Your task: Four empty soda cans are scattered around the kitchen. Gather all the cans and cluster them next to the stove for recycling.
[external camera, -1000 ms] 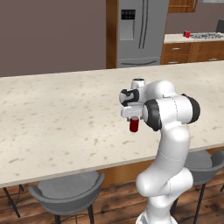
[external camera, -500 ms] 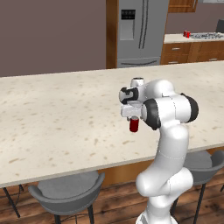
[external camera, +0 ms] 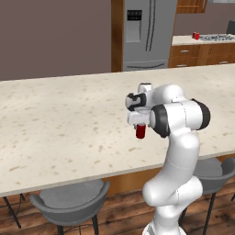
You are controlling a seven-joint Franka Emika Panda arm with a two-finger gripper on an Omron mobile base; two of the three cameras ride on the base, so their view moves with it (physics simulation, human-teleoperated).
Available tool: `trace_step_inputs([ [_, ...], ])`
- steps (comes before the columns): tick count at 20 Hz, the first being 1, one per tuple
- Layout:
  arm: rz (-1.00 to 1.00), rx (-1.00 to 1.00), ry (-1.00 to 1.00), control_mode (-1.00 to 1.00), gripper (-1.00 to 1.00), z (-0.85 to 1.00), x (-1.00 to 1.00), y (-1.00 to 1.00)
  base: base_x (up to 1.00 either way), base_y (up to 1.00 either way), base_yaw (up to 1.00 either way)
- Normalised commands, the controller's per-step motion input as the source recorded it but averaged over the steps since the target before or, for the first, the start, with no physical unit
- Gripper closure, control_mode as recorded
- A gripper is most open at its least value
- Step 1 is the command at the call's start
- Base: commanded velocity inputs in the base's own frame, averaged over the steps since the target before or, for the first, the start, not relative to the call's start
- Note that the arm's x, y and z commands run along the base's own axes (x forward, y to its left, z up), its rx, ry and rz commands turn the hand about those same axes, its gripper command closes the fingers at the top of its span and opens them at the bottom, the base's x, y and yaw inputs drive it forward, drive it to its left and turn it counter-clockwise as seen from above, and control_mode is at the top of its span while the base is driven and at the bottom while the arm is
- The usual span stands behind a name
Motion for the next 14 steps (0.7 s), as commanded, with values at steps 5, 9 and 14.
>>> trace_step_inputs([
  [5,0.0,0.0,0.0,-1.0,-1.0,-0.09,-0.02,0.0,0.0,0.0,0.0],
  [9,0.0,0.0,0.0,-1.0,-1.0,-0.06,0.1,0.0,0.0,0.0,0.0],
  [14,0.0,0.0,0.01,-1.0,-1.0,-0.08,0.07,0.0,0.0,0.0,0.0],
])
